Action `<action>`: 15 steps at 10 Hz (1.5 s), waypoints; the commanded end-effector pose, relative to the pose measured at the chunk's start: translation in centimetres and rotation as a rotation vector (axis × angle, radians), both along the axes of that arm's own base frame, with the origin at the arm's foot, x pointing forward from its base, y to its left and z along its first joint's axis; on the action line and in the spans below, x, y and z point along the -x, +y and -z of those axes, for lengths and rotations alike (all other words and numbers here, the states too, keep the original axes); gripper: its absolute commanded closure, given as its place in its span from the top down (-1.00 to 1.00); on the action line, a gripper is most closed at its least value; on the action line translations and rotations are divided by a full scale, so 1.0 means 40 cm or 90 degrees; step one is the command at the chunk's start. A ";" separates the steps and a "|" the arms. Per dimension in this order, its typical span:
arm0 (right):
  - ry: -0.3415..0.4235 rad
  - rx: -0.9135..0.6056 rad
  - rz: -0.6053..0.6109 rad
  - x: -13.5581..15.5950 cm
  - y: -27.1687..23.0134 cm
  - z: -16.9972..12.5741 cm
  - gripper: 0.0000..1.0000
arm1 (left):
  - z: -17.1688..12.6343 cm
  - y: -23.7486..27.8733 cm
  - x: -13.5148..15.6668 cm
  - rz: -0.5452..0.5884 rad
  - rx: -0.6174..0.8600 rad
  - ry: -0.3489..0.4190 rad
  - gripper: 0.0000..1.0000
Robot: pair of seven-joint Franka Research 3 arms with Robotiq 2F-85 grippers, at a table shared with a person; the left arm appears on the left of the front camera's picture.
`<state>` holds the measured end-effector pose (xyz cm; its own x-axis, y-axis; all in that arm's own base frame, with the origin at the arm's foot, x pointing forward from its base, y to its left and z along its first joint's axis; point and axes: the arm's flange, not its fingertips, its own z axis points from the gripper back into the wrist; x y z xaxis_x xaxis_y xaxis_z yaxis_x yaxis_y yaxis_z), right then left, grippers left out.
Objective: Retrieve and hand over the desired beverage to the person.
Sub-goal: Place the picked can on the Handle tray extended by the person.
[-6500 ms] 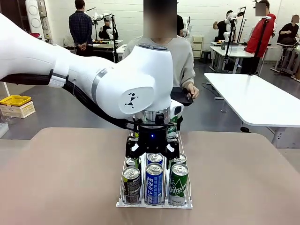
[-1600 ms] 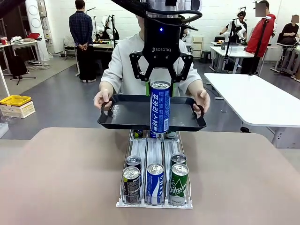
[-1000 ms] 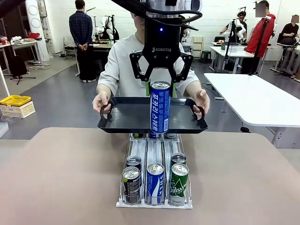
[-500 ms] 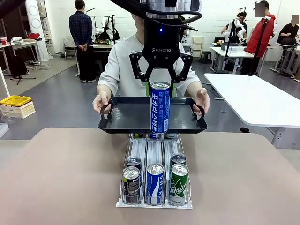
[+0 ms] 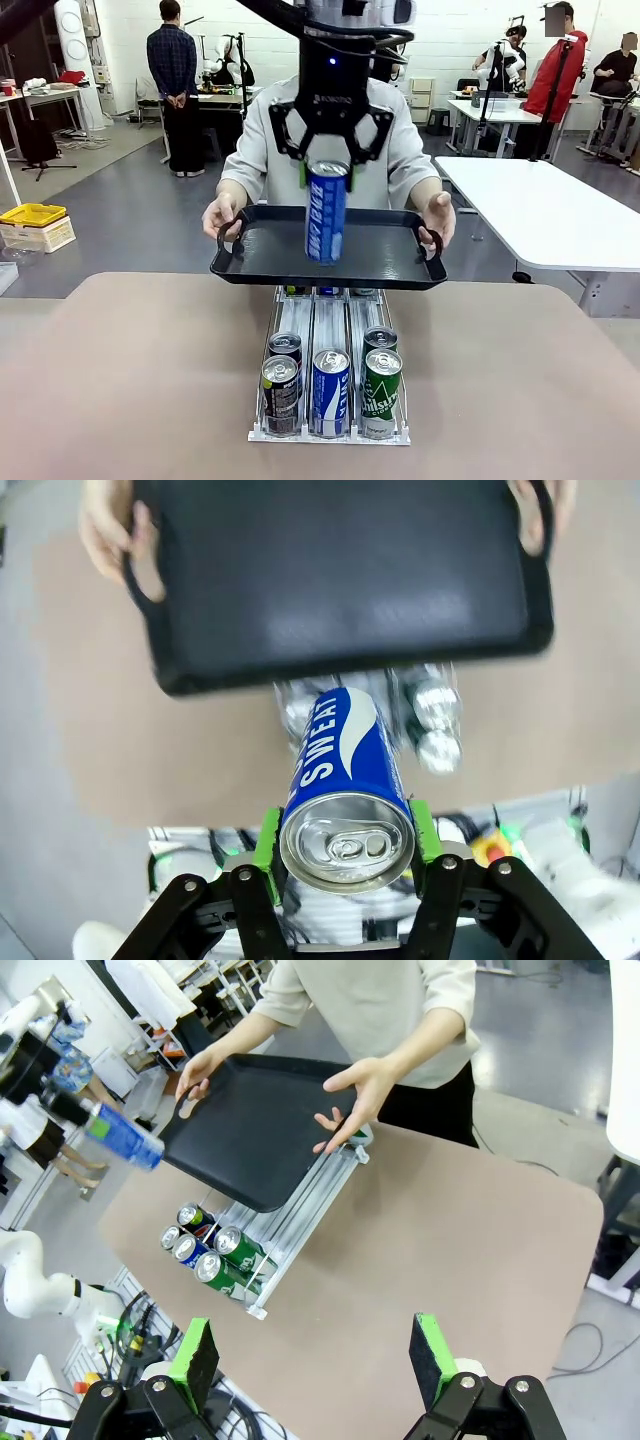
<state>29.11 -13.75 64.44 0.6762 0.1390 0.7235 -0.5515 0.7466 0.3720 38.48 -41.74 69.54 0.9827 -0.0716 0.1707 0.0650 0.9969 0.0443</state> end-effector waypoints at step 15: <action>-0.012 -0.020 -0.016 -0.006 0.002 -0.004 1.00 | 0.127 0.069 -0.438 -0.100 0.024 0.155 0.16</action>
<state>29.10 -13.76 64.47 0.6762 0.1392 0.7235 -0.5515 0.7468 0.3717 54.54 -37.91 62.75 0.9971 0.0607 -0.0456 -0.0597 0.9979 0.0230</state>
